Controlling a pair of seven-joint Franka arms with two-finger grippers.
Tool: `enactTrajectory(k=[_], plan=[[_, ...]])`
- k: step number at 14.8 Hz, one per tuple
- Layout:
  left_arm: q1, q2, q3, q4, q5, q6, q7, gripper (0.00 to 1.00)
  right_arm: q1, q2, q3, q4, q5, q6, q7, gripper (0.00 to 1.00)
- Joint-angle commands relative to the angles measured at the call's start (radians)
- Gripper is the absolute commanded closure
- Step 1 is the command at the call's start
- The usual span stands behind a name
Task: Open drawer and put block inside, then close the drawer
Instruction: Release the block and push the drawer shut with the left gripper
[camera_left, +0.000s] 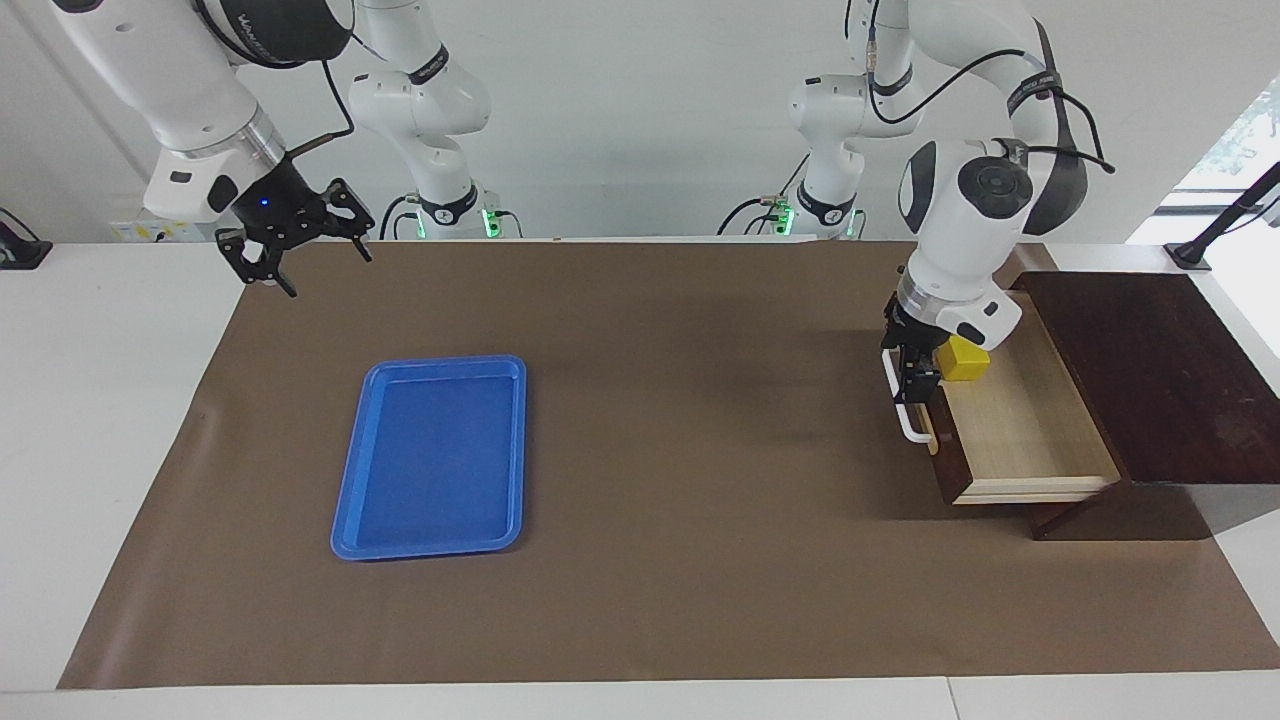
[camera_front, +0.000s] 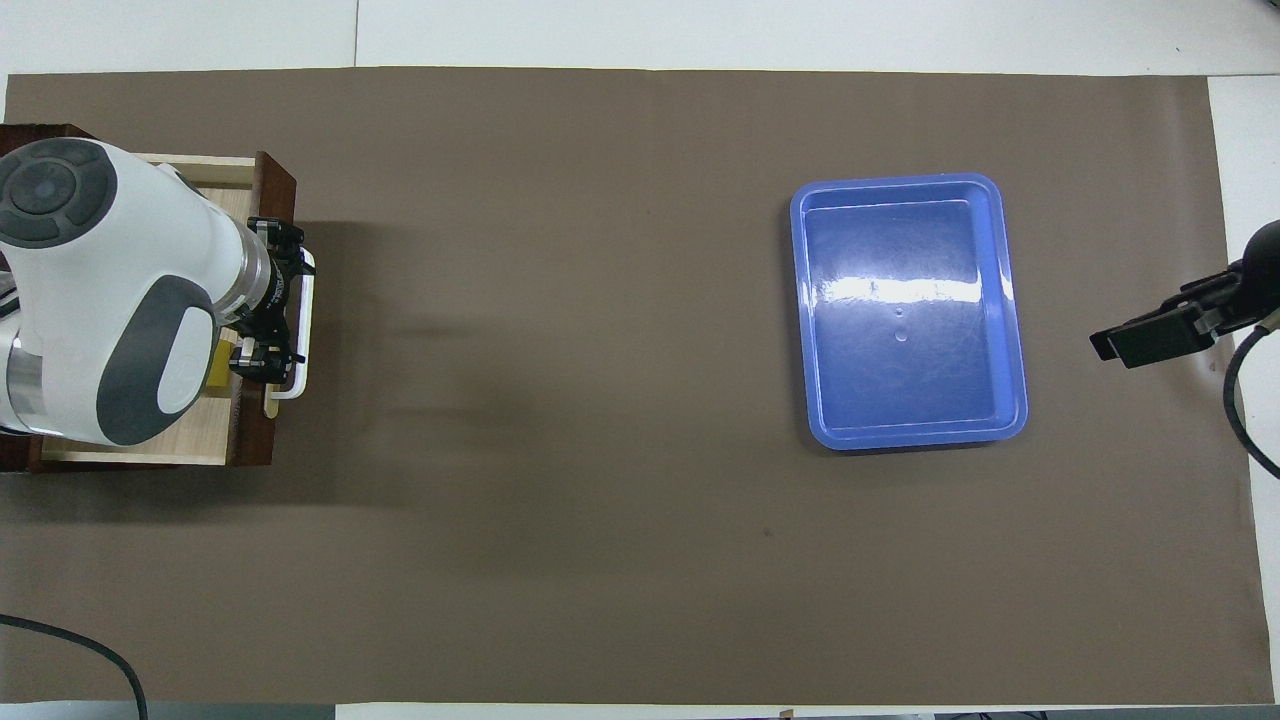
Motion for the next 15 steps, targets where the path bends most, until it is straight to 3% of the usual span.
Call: enactTrajectory(k=[1, 5, 7, 15], plan=[[0.059, -0.023, 0.003, -0.029, 0.023, 0.041, 0.032, 0.0, -0.006, 0.01, -0.01, 0.019, -0.061, -0.04, 0.187, 0.0], [0.152, -0.02, 0.003, -0.02, 0.04, 0.057, 0.094, 0.0, -0.004, -0.002, -0.029, -0.038, -0.077, -0.03, 0.339, 0.0], [0.203, -0.002, 0.005, 0.002, 0.045, 0.06, 0.127, 0.0, 0.006, -0.003, -0.026, -0.044, -0.127, -0.014, 0.356, 0.0], [0.37, -0.002, 0.003, -0.001, 0.045, 0.092, 0.322, 0.0, -0.001, 0.007, -0.027, -0.035, -0.111, 0.013, 0.361, 0.0]])
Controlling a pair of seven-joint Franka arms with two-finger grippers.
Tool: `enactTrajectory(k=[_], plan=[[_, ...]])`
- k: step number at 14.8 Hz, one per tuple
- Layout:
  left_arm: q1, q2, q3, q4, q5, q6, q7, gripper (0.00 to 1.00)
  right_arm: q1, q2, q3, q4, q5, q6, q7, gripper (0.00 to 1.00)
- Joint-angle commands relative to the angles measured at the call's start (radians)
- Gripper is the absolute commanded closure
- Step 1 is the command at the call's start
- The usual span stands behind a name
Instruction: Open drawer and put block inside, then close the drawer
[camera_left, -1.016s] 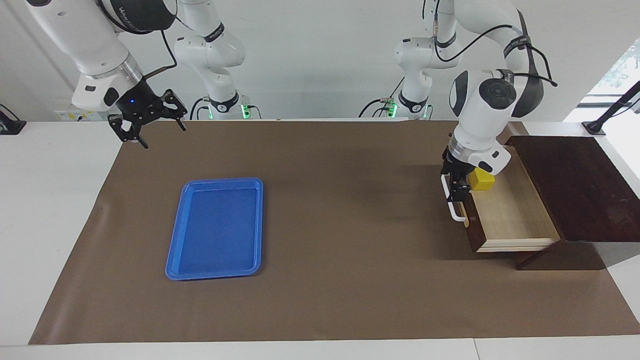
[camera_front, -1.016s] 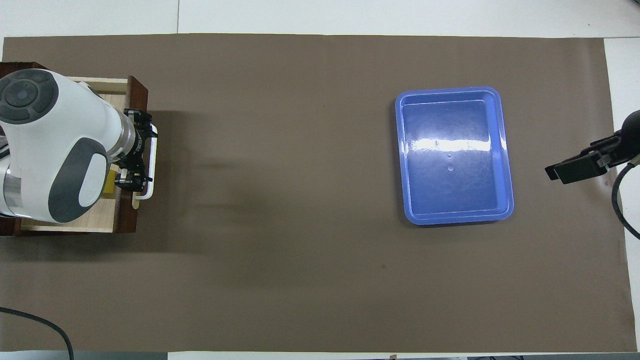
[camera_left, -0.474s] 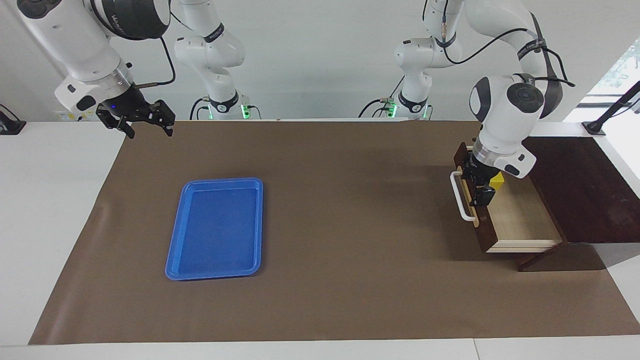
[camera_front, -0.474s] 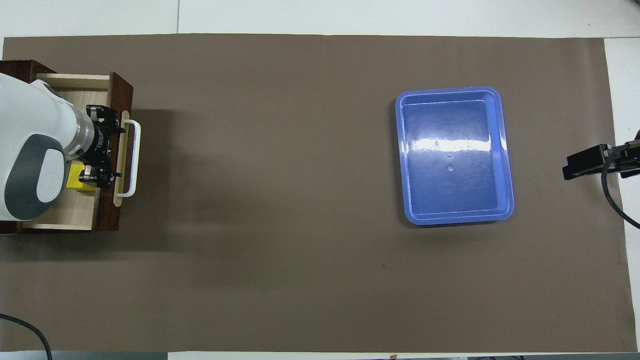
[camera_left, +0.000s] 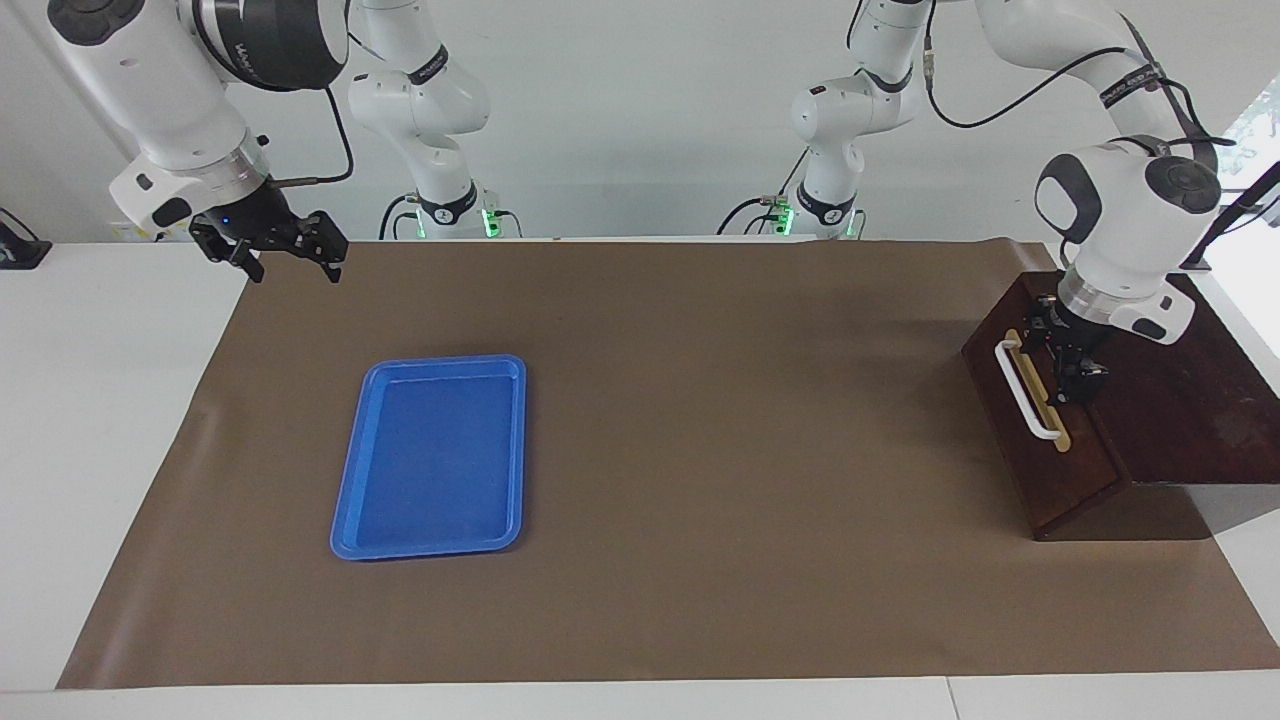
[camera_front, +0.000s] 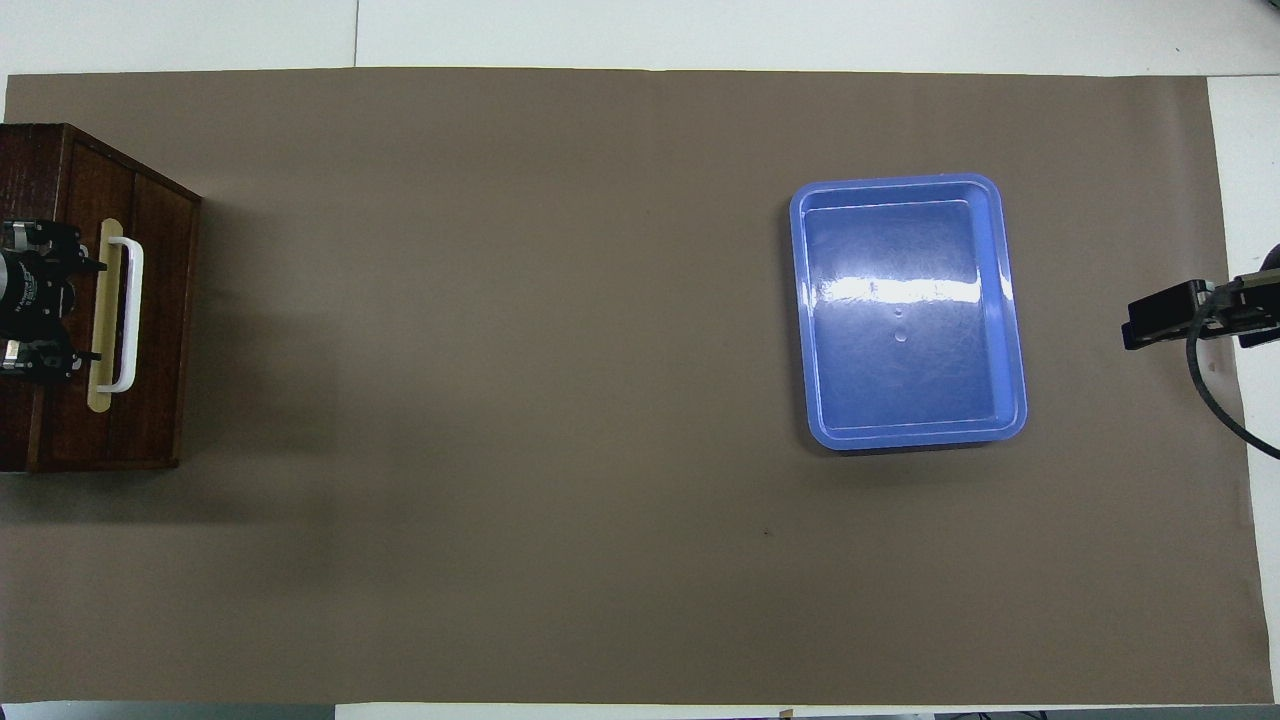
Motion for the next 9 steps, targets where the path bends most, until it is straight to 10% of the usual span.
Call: enactTrajectory(k=[1, 5, 9], plan=[[0.013, 0.003, 0.001, 0.01, 0.04, 0.008, 0.023, 0.0, -0.006, -0.002, -0.001, -0.003, 0.005, 0.008, 0.019, 0.0], [-0.065, -0.074, -0.011, 0.099, 0.033, -0.164, 0.109, 0.0, -0.006, -0.004, -0.001, -0.003, 0.003, 0.006, 0.019, 0.0], [-0.124, -0.181, -0.022, 0.159, -0.027, -0.43, 0.635, 0.0, -0.006, -0.01, -0.001, -0.006, 0.0, 0.012, 0.011, 0.0]])
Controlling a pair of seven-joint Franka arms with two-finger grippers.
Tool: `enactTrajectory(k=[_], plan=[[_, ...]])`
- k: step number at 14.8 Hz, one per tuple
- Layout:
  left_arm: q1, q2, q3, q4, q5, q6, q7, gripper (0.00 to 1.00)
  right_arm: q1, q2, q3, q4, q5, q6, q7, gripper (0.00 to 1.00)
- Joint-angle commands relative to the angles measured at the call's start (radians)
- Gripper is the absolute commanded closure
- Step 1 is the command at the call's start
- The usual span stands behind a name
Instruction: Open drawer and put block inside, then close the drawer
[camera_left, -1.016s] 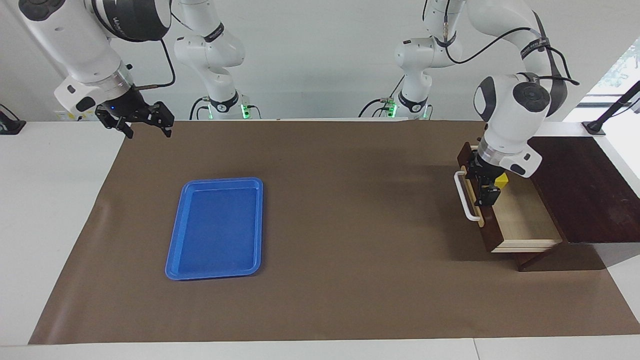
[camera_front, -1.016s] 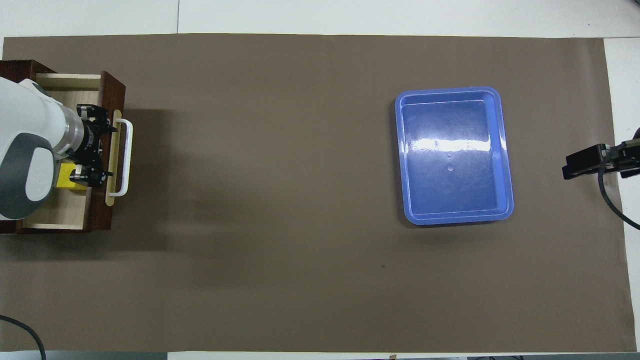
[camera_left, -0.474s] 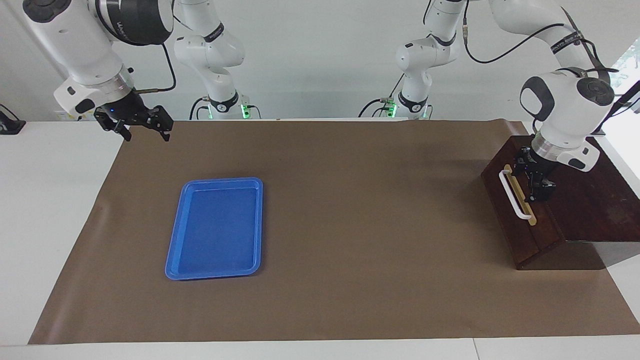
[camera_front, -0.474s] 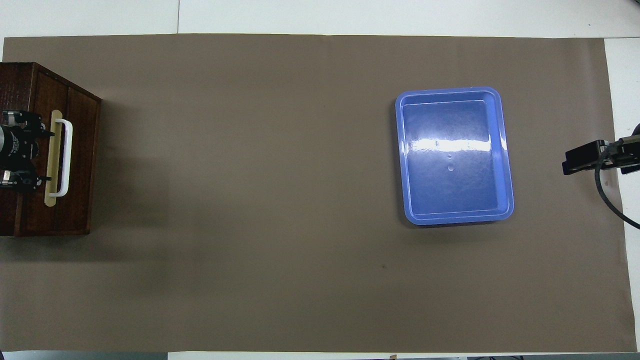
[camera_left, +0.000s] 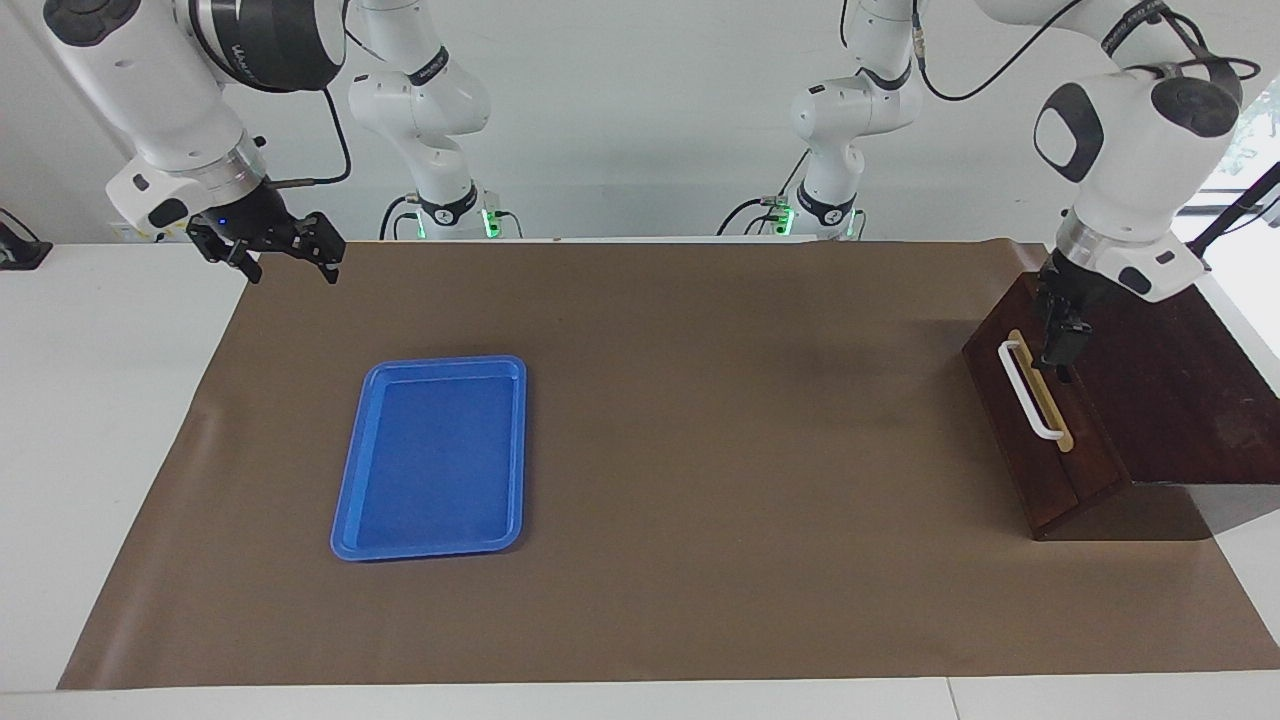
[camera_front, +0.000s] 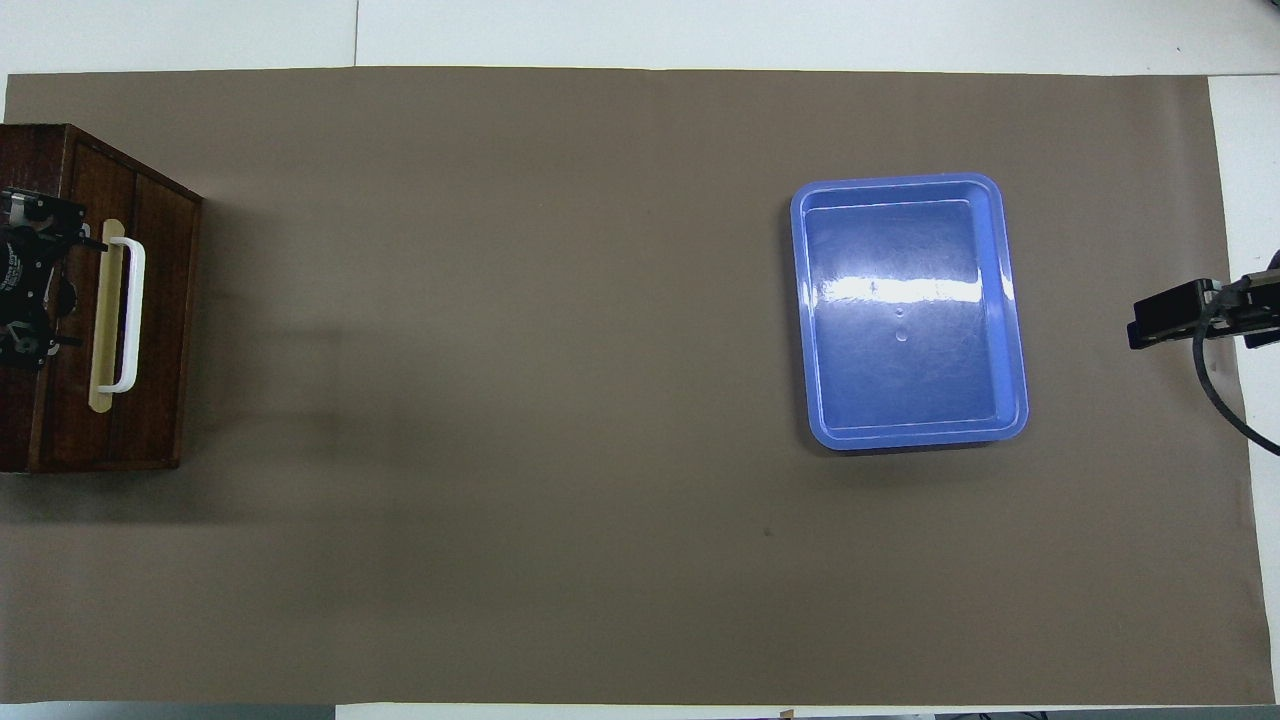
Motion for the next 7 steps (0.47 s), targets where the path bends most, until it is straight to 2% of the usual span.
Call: enactTrajectory(k=[1, 4, 7], plan=[[-0.02, -0.067, 0.011, 0.015, -0.049, -0.141, 0.302, 0.0, -0.005, -0.011, 0.003, -0.008, -0.002, 0.01, 0.007, 0.0], [-0.041, -0.084, 0.018, 0.011, -0.094, -0.162, 0.564, 0.0, -0.009, -0.013, 0.003, -0.01, -0.002, 0.007, 0.007, 0.0], [-0.048, -0.037, 0.032, 0.035, -0.092, -0.178, 0.697, 0.0, -0.007, -0.013, 0.005, -0.01, -0.002, 0.006, 0.008, 0.0]])
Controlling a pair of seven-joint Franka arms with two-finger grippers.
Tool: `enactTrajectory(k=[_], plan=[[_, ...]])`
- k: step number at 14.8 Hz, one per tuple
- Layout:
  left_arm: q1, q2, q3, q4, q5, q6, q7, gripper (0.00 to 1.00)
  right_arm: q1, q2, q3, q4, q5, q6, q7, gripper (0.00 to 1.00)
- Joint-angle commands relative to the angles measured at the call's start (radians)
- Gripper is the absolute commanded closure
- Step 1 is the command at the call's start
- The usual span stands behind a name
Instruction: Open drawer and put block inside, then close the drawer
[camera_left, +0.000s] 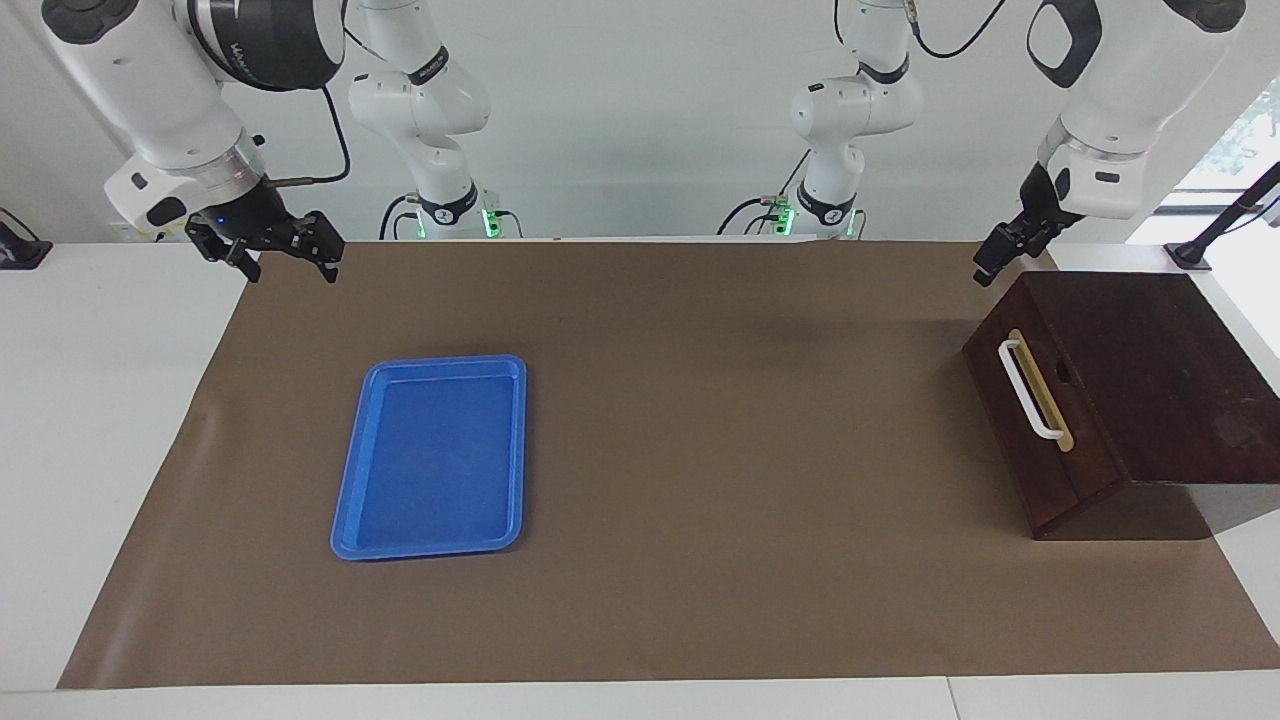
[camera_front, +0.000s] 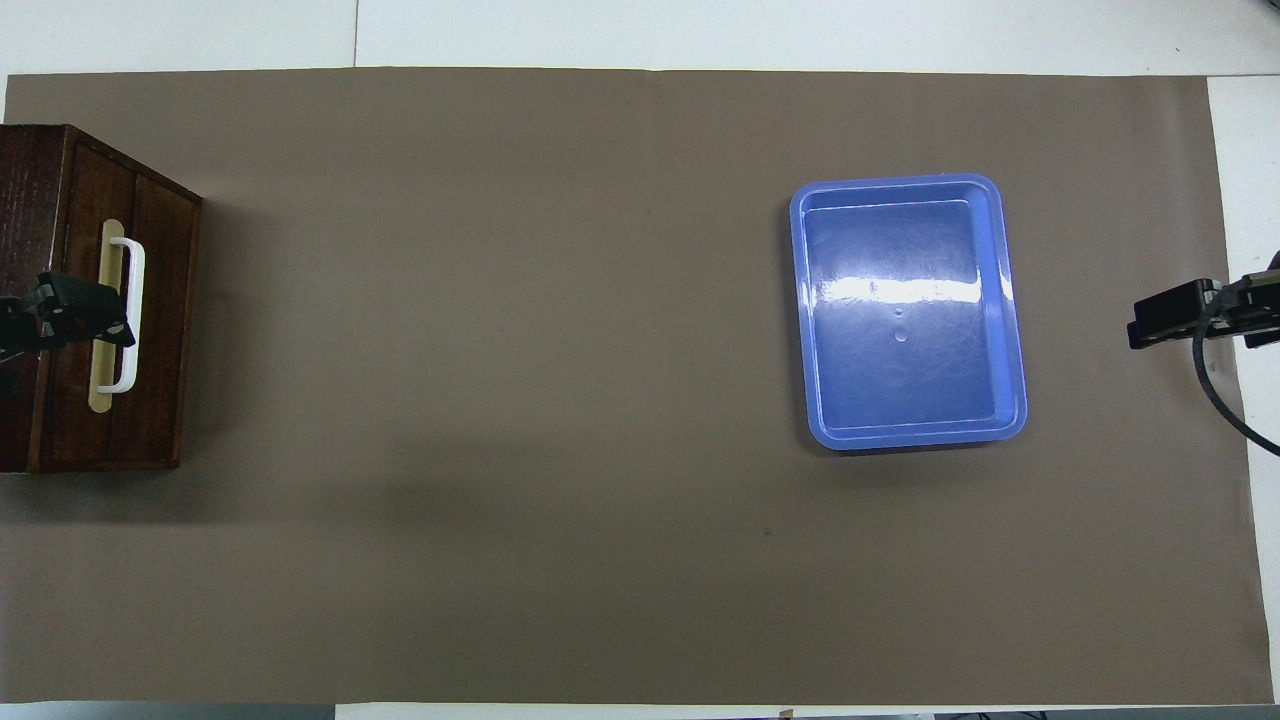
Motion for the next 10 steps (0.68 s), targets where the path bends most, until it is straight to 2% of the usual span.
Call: enactTrajectory(k=[1, 3, 6, 8, 10], plan=[[-0.027, 0.063, 0.02, 0.073, -0.015, -0.061, 0.116, 0.0, -0.006, -0.012, 0.005, -0.01, -0.002, 0.005, 0.008, 0.0], [-0.043, 0.141, 0.02, 0.177, -0.018, -0.126, 0.175, 0.0, -0.006, -0.012, 0.005, -0.01, -0.002, 0.005, 0.007, 0.0], [-0.057, 0.124, 0.014, 0.192, -0.019, -0.129, 0.202, 0.0, 0.0, -0.012, 0.008, -0.01, -0.002, 0.005, 0.007, 0.0], [-0.063, 0.059, 0.016, 0.125, -0.019, -0.114, 0.243, 0.0, 0.003, -0.014, 0.008, -0.01, -0.002, 0.005, 0.008, 0.0], [-0.062, 0.066, 0.025, 0.138, -0.021, -0.114, 0.323, 0.0, 0.003, -0.015, 0.008, -0.01, 0.0, 0.005, 0.007, 0.0]])
